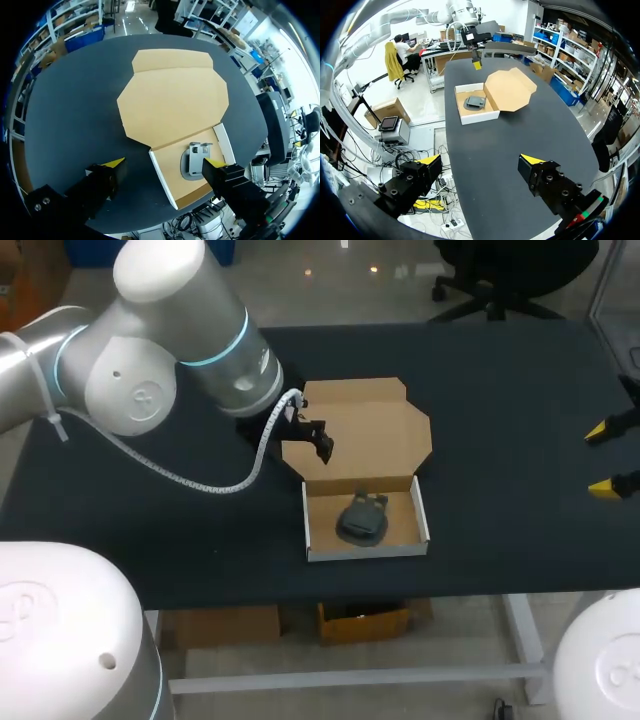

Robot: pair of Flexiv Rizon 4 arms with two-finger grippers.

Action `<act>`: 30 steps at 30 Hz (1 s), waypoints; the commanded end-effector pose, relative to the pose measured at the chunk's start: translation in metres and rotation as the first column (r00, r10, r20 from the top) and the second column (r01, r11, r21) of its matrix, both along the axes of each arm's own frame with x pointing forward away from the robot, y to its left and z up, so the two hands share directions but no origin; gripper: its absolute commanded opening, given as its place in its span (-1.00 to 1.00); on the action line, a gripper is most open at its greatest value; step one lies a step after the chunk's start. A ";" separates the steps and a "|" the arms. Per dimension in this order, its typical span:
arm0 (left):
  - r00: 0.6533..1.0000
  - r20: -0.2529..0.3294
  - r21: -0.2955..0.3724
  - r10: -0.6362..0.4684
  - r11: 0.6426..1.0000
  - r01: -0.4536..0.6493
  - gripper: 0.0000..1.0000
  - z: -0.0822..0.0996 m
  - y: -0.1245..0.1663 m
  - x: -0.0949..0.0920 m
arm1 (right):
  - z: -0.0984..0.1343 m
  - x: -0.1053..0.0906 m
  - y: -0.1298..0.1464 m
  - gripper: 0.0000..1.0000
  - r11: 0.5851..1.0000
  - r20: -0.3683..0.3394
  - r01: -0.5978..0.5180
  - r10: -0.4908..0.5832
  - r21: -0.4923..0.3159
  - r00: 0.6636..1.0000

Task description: Assemble the packaging by folding the flat box into shape, placing the metal phone stand inside, and closing the box properly

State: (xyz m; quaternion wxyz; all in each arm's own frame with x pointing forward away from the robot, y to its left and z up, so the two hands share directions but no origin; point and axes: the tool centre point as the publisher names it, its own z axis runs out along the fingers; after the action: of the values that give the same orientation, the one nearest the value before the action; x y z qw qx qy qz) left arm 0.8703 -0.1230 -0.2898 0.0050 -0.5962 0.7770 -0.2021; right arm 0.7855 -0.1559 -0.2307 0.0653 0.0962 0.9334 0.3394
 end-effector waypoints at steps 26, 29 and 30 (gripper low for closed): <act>0.992 0.068 -0.233 -0.106 0.965 0.119 1.00 -0.031 0.037 0.067 | 0.032 0.042 0.025 1.00 0.988 -0.057 -0.147 0.144 -0.053 0.988; 0.991 0.079 -0.264 -0.111 0.956 0.128 1.00 -0.035 0.039 0.074 | 0.034 0.044 0.027 1.00 0.986 -0.060 -0.153 0.149 -0.059 0.987; 0.990 0.085 -0.269 -0.114 0.954 0.133 1.00 -0.037 0.039 0.076 | 0.035 0.045 0.028 1.00 0.986 -0.061 -0.155 0.151 -0.061 0.987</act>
State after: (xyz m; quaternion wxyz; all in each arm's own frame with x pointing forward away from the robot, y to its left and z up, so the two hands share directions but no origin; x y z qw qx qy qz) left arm 0.9397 -0.0845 -0.3164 -0.0436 -0.5446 0.7785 -0.3091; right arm 0.8258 -0.1296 -0.1990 0.0276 0.0353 0.9492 0.3115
